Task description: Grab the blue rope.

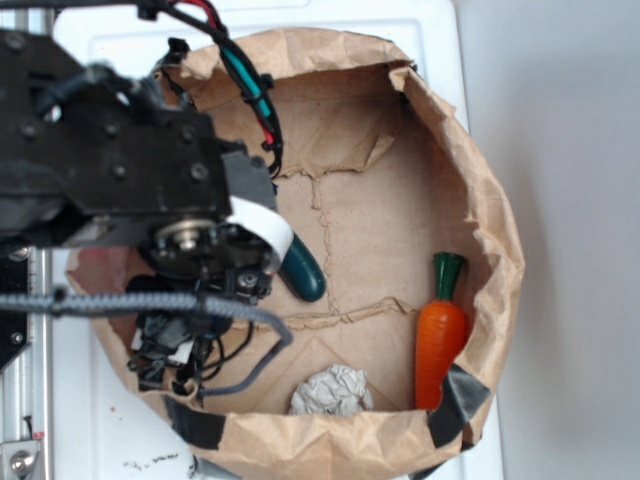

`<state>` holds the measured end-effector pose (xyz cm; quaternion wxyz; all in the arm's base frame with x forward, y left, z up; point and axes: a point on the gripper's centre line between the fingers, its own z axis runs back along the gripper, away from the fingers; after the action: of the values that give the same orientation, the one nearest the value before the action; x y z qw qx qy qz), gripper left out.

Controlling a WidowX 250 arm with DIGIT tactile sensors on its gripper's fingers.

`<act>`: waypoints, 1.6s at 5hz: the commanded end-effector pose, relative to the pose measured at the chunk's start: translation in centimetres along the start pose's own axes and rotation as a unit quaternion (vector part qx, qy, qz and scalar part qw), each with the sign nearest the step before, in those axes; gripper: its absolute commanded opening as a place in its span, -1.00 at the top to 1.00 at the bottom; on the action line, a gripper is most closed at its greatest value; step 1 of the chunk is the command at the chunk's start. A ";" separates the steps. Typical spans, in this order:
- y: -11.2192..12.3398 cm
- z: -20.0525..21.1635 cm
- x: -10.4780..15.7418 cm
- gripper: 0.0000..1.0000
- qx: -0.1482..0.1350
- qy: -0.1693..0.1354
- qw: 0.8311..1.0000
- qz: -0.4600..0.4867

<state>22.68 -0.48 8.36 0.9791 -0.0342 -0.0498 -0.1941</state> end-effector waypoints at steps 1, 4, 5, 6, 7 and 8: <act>-0.8 -0.4 1.0 1.00 0.014 -0.009 1.000 0.003; 0.3 1.6 2.0 1.00 0.006 -0.023 0.999 0.026; 1.1 4.6 2.0 1.00 -0.009 -0.035 0.997 0.067; 2.0 7.5 2.2 1.00 -0.026 -0.063 0.990 0.127; 2.7 10.1 2.0 1.00 0.001 -0.108 0.973 0.202; 3.4 12.6 2.2 1.00 0.015 -0.150 0.948 0.279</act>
<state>25.08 2.17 18.34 0.9838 -0.0667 -0.1434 0.0840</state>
